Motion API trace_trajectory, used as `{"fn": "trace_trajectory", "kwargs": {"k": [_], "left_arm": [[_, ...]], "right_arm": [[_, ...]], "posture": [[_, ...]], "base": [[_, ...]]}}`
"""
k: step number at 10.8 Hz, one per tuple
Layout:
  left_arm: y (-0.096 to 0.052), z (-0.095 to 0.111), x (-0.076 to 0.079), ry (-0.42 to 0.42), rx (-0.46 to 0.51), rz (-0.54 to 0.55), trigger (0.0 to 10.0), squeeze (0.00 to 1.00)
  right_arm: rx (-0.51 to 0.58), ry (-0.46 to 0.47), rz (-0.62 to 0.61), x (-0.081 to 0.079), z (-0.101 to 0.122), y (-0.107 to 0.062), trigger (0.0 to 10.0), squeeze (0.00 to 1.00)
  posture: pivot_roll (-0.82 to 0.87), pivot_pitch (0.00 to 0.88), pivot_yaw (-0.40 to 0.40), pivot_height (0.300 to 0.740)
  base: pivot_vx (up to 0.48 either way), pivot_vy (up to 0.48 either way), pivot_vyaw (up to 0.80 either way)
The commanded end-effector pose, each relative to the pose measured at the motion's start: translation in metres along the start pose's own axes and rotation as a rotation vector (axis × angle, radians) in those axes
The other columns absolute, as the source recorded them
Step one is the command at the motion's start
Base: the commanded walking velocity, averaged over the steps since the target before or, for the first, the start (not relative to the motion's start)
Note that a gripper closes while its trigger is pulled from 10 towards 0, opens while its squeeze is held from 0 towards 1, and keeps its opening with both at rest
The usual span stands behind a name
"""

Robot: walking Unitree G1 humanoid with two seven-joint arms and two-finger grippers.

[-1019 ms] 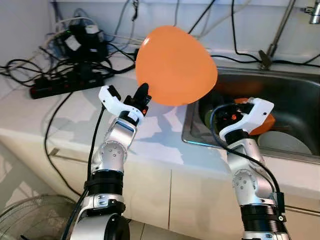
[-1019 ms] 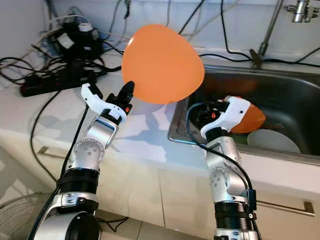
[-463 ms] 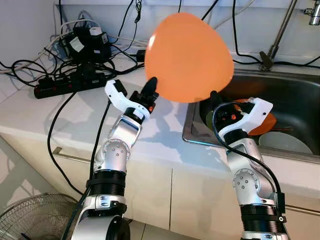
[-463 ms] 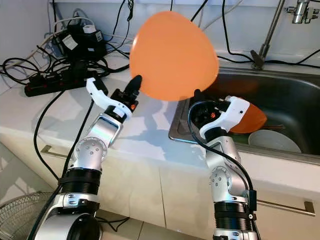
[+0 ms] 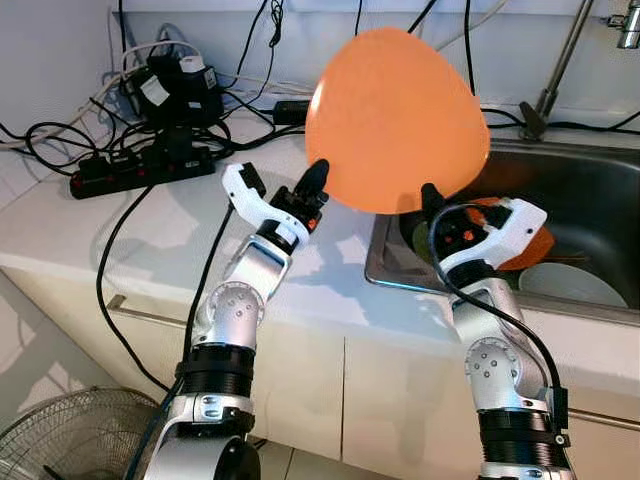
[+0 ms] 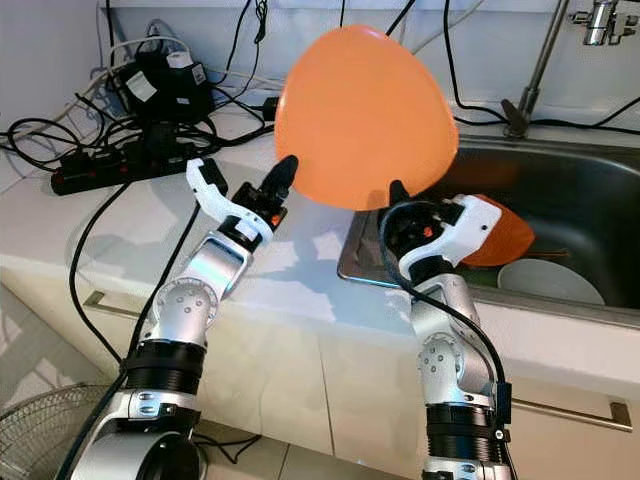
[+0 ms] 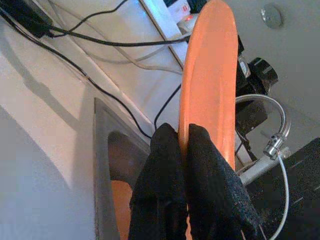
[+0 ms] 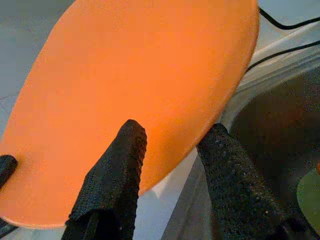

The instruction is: Kitchen organization

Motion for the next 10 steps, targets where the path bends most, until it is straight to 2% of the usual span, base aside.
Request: {"fn": "trace_trajectory", "kwargs": {"k": [1,2,3,4,6,7,8,10], "left_arm": [[0.004,-0.029,0.029,-0.132,0.0,-0.097,10.0,0.0],[0.004,-0.031,0.029,-0.131,-0.011,-0.101,10.0,0.0],[0.003,-0.033,0.029,-0.127,-0.019,-0.106,10.0,0.0],[0.002,-0.037,0.029,-0.118,-0.035,-0.108,10.0,0.0],[0.0,-0.043,0.027,-0.055,-0.071,-0.102,10.0,0.0],[0.0,-0.047,0.026,-0.018,-0.091,-0.093,10.0,0.8],[0.0,-0.051,0.022,0.012,-0.111,-0.072,10.0,1.0],[-0.002,-0.058,0.02,0.078,-0.157,-0.066,10.0,1.0]], "right_arm": [[0.016,0.027,0.004,-0.005,0.004,0.004,10.0,0.0],[0.025,0.063,-0.007,-0.004,0.006,0.005,6.0,0.0],[0.034,0.084,-0.019,-0.002,0.008,0.005,4.3,0.0],[0.044,0.12,-0.036,0.002,0.011,0.005,0.0,0.0],[0.056,0.163,-0.054,0.005,0.013,0.005,0.0,0.0],[0.062,0.185,-0.061,0.006,0.014,0.005,0.0,0.0],[0.072,0.219,-0.068,0.008,0.016,0.005,0.0,0.0],[0.085,0.245,-0.074,0.009,0.02,0.006,0.0,0.0]], "posture": [[-0.02,0.0,0.112,0.74],[-0.02,0.0,0.111,0.74],[-0.02,0.0,0.111,0.74],[-0.02,0.0,0.11,0.74],[-0.02,0.0,0.109,0.74],[-0.02,0.0,0.108,0.74],[-0.02,0.0,0.107,0.74],[-0.01,0.0,0.105,0.74]], "base": [[0.0,0.0,0.0],[0.0,0.0,0.0],[0.0,0.0,0.0],[0.0,0.0,0.0],[0.0,0.0,0.0],[0.0,0.0,0.0],[0.0,0.0,0.0],[0.0,0.0,0.0]]}}
Point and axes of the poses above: a point about 5 cm out from each wrist's last joint towards the gripper, its own y axis pointing out of the wrist towards the gripper, its own z axis along the axis of the wrist's last joint, x = y × z, the point moved 4 cm from there along y, pointing out of the wrist towards the gripper, and after that the axes turned 2 degrees about y, right-handed, at the moved point
